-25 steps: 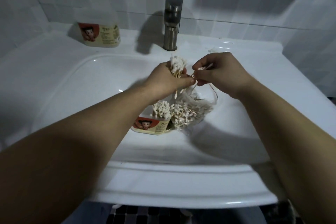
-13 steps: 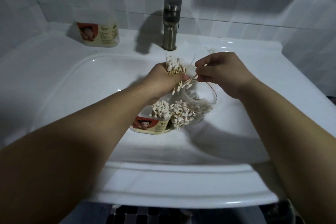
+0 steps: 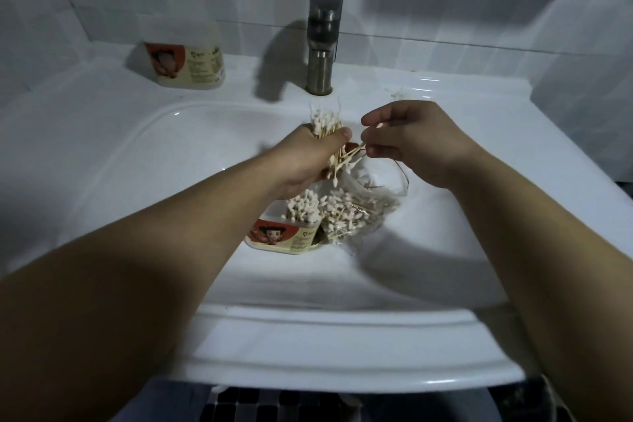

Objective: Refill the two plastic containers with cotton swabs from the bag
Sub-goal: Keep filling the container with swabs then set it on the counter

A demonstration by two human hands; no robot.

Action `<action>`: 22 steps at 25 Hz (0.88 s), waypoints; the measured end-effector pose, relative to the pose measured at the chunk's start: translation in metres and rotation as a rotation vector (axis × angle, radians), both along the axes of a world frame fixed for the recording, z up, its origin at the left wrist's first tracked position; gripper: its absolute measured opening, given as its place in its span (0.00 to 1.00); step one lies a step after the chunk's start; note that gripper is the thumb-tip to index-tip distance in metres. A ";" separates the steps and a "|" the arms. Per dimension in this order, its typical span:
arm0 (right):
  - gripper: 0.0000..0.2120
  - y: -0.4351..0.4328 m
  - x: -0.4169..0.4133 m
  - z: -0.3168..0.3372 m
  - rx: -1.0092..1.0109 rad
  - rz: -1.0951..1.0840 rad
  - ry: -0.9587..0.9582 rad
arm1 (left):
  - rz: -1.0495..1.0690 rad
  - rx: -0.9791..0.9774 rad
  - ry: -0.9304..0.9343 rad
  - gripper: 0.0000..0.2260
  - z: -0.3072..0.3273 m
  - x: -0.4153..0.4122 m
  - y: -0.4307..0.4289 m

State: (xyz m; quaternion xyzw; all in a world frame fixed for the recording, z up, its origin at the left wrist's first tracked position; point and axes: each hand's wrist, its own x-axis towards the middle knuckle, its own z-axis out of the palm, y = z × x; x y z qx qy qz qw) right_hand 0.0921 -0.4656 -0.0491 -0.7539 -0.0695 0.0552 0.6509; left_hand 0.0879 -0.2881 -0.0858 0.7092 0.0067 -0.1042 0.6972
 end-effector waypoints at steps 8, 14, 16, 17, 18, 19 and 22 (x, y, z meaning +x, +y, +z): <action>0.09 0.005 0.002 -0.007 -0.020 -0.016 -0.113 | -0.120 -0.093 0.041 0.05 0.004 -0.011 -0.003; 0.17 0.005 0.008 -0.011 -0.071 -0.082 -0.192 | -0.111 -0.077 0.037 0.05 0.004 -0.011 -0.005; 0.21 0.004 0.010 -0.012 -0.195 -0.065 -0.233 | -0.122 -0.054 0.029 0.04 0.005 -0.012 -0.006; 0.22 0.005 0.011 -0.013 -0.217 -0.044 -0.234 | -0.129 -0.046 0.025 0.04 0.005 -0.012 -0.006; 0.22 0.005 0.011 -0.014 -0.216 -0.020 -0.221 | -0.138 -0.042 0.019 0.05 0.006 -0.013 -0.006; 0.21 0.005 0.011 -0.014 -0.216 0.000 -0.213 | -0.147 -0.038 0.012 0.05 0.006 -0.014 -0.006; 0.12 0.005 0.006 -0.012 -0.215 0.059 -0.206 | -0.140 -0.048 0.007 0.03 0.006 -0.014 -0.005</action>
